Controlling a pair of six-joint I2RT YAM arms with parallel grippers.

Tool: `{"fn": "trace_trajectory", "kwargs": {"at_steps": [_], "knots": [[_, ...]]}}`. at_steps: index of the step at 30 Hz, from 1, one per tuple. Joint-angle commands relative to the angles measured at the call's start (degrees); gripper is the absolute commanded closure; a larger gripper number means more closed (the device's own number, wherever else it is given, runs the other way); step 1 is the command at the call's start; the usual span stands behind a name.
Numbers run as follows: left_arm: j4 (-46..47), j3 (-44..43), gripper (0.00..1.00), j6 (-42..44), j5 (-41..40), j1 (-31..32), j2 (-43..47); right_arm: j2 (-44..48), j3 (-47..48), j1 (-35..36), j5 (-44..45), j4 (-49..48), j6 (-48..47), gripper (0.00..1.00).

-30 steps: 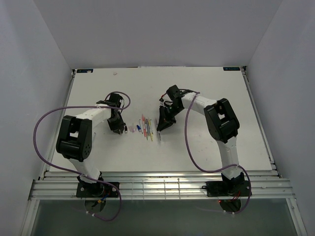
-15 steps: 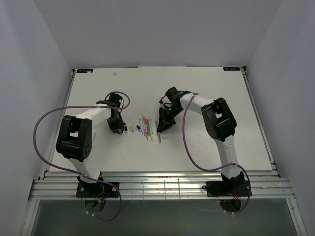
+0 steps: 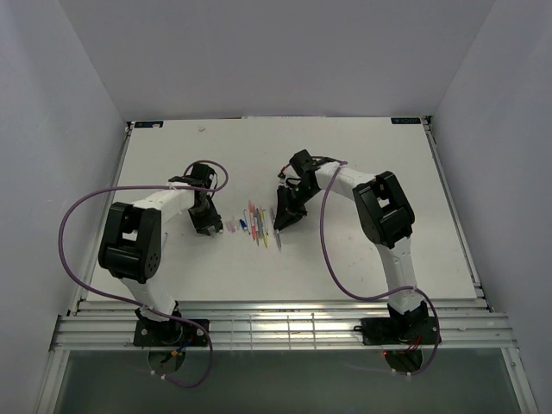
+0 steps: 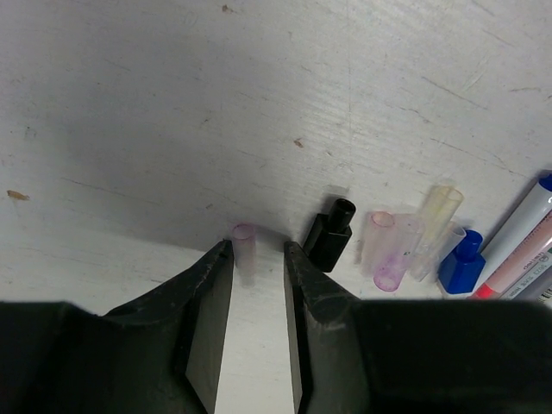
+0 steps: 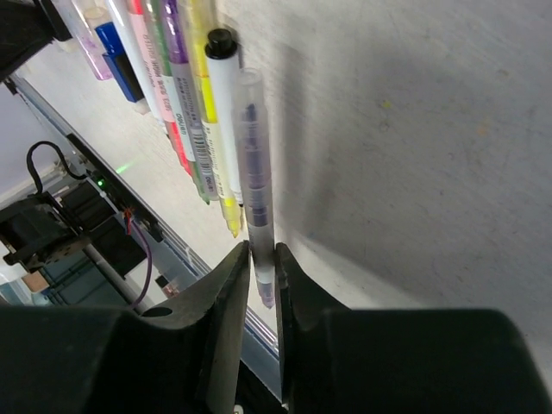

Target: Open the pen caps

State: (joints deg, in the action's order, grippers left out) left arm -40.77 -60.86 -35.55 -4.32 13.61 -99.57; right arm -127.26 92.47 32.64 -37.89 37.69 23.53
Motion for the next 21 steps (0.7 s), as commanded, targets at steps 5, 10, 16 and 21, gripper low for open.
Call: {"fn": "trace_trajectory", "kwargs": {"at_steps": [5, 10, 16, 21], "knots": [[-2.7, 0.2, 0.56, -1.4, -1.0, -0.2, 2.3, -0.8, 3.2, 0.1, -1.2, 0.5, -1.0, 0.71], [-3.3, 0.5, 0.39, -2.2, -1.0, -0.2, 4.7, -0.2, 3.2, 0.1, -1.2, 0.5, -1.0, 0.69], [-6.1, -1.3, 0.21, -3.2, -2.6, -0.2, 8.1, 1.3, 3.2, 0.2, -0.4, 0.2, -1.0, 0.68], [-9.1, -4.7, 0.16, -4.3, -3.5, -0.2, 10.3, 3.2, 1.1, 0.2, -0.5, -1.7, -0.6, 0.68]]}}
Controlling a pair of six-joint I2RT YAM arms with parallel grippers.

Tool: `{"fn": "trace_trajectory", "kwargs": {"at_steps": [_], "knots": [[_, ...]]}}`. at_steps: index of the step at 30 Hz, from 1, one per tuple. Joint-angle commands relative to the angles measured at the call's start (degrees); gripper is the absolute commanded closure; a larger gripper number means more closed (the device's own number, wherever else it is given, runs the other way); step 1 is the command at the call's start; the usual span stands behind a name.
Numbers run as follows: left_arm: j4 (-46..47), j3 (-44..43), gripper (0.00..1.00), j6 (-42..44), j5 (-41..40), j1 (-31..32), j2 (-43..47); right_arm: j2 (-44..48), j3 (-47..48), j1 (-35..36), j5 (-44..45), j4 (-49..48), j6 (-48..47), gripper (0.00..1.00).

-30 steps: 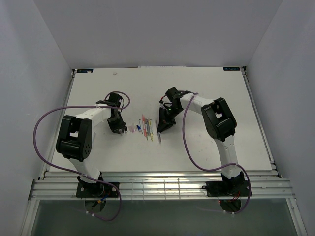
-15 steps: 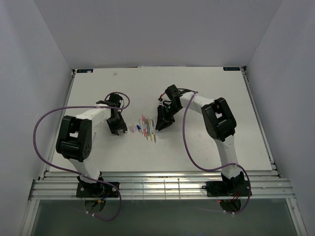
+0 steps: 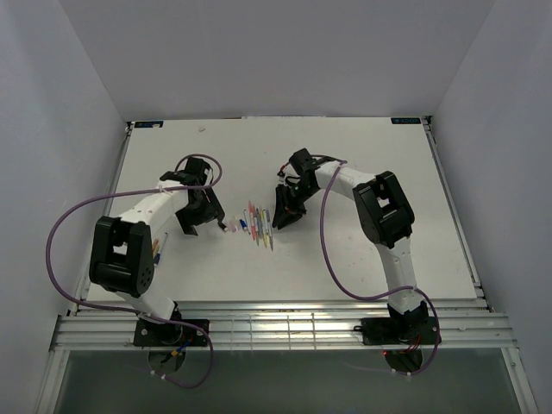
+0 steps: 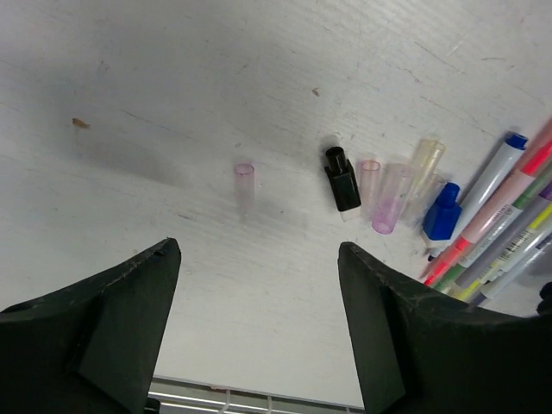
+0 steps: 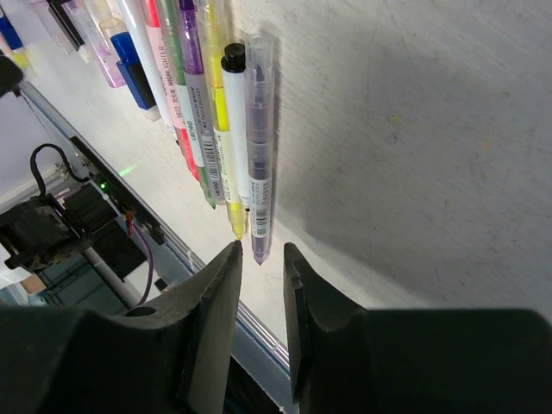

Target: Open the pen caps

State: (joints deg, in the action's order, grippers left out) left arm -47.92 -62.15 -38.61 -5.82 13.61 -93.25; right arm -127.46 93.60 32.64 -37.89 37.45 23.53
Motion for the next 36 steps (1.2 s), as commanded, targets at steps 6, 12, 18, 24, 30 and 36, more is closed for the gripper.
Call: {"fn": "trace_trajectory", "kwargs": {"at_steps": [6, 12, 18, 24, 30, 36], "knots": [[-8.1, -8.4, 0.16, -2.2, -8.4, -0.3, 4.9, 4.1, -0.9, 0.1, -1.2, -1.5, -1.1, 0.67], [-8.3, -7.8, 0.19, 4.4, -9.7, -2.2, 6.7, 5.3, -3.5, 0.7, -3.3, -2.6, -0.5, 0.68], [-6.0, -5.4, 0.2, 10.7, -12.5, -8.4, 8.1, 6.3, -4.9, 2.6, -4.6, -3.4, 0.1, 0.67], [-0.8, -2.7, 0.23, 17.1, -8.2, -16.9, 9.1, 5.6, -4.7, 3.6, -5.3, -3.8, 0.4, 0.68], [1.6, -0.6, 0.22, 16.9, -6.2, -17.4, 9.9, 5.8, -5.1, 3.6, -5.5, -3.9, 0.2, 0.67], [7.4, 1.5, 0.22, 12.3, -2.5, -17.4, 17.3, 5.6, -4.0, 3.7, -4.1, -2.4, -0.8, 0.68]]}}
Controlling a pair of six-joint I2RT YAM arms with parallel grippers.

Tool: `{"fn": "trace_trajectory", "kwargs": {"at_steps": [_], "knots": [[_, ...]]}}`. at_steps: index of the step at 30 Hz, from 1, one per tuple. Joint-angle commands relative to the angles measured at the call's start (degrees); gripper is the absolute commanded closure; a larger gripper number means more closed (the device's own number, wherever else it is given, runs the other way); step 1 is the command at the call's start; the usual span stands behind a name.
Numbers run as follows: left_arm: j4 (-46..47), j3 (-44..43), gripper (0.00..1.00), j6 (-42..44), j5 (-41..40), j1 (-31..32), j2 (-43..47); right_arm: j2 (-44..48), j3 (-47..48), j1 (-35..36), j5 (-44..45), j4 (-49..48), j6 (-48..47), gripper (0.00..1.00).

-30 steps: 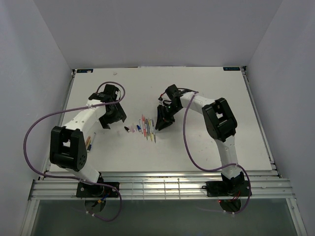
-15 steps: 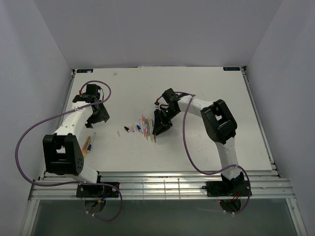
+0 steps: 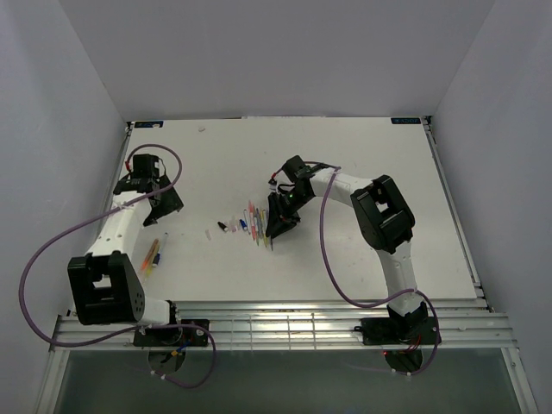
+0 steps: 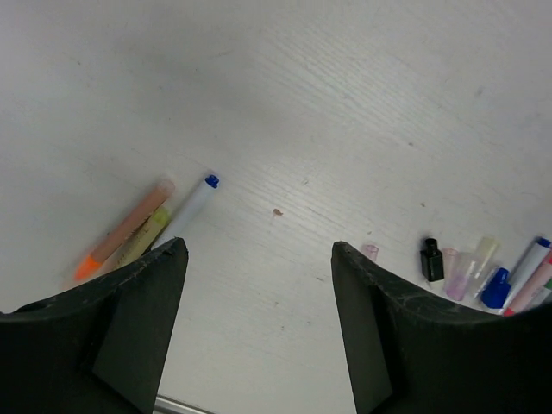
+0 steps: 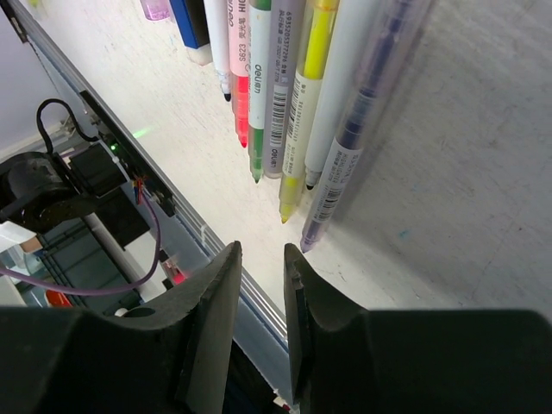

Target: Open the pen caps

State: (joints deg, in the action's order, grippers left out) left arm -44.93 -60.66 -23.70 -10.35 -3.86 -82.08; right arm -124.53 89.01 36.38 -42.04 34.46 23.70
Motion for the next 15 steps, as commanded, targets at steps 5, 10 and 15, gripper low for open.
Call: {"fn": "trace_trajectory", "kwargs": {"at_steps": [5, 10, 15], "knots": [[-6.7, -2.1, 0.22, -8.4, -9.6, 0.0, 5.4, 3.2, 1.2, -0.1, 0.9, 1.3, -1.1, 0.68], [-16.4, -4.6, 0.22, -19.3, -11.4, -0.9, 3.6, 3.5, 1.0, 0.3, 1.7, 0.6, -1.0, 0.68], [-21.6, -7.4, 0.23, -30.2, -12.1, -0.9, 1.3, 4.2, 0.1, 0.5, 2.5, -0.1, -1.3, 0.68]]}}
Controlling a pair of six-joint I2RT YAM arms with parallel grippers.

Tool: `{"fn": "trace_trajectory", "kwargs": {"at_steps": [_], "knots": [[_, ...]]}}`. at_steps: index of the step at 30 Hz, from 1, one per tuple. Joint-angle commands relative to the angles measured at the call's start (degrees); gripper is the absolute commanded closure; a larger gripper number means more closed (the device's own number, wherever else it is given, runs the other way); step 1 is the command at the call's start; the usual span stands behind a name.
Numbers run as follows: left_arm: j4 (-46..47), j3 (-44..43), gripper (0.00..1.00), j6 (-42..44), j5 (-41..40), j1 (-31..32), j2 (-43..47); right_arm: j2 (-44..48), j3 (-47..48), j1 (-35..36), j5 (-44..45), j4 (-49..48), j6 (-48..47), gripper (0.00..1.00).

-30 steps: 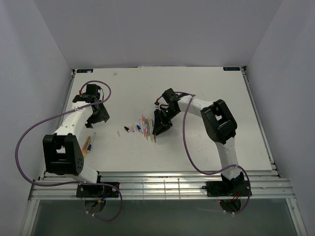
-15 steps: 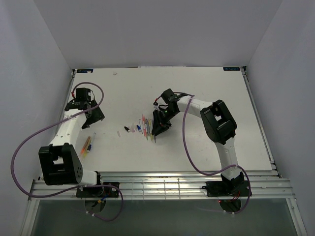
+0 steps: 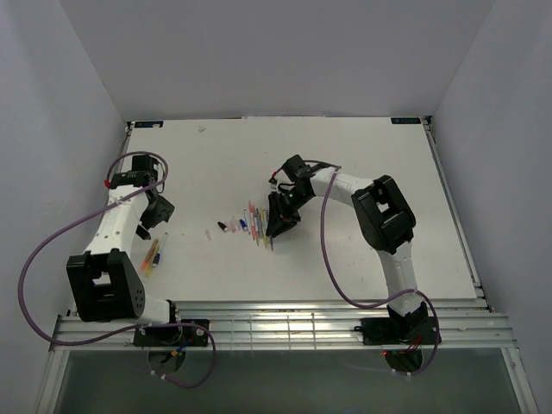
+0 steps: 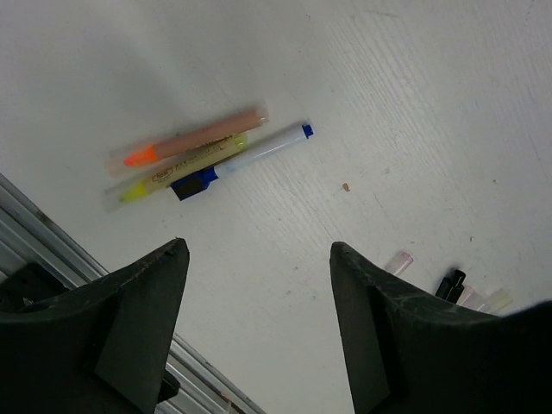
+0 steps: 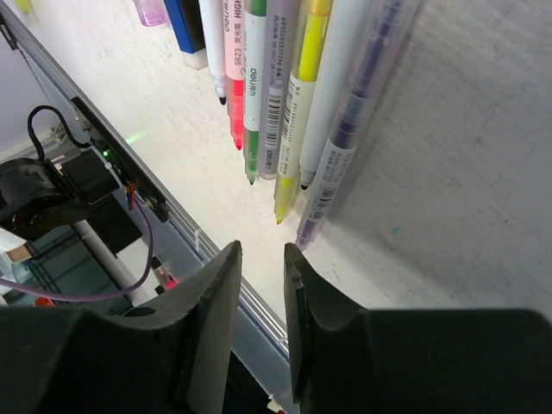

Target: Open the pen caps

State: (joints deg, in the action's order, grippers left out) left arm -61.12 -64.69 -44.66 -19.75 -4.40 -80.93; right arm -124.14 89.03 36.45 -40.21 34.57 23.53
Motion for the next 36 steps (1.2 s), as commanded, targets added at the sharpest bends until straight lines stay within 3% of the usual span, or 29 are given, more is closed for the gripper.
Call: {"fn": "trace_trajectory", "kwargs": {"at_steps": [1, 7, 11, 16, 36], "knots": [[-6.6, -4.6, 0.24, -11.6, -3.6, -0.4, -0.3, 4.3, -0.3, 0.5, 0.8, -0.5, -1.3, 0.68], [-10.3, -7.5, 0.18, -17.3, -2.8, -4.4, -2.8, 4.9, -2.0, 0.5, 0.5, -1.2, -1.6, 0.68], [-10.9, -7.3, 0.18, -21.6, 1.2, -9.3, -5.0, 5.0, -1.7, 0.5, 0.6, -1.1, -1.7, 0.68], [-13.6, -7.4, 0.19, -29.7, 2.2, -10.2, -6.3, 4.8, -1.8, 0.5, 0.5, -1.1, -2.0, 0.68], [-9.7, 0.3, 0.3, -44.4, 6.7, -19.2, -7.3, 4.4, -2.9, 0.5, 0.5, -1.5, -2.5, 0.68]]}}
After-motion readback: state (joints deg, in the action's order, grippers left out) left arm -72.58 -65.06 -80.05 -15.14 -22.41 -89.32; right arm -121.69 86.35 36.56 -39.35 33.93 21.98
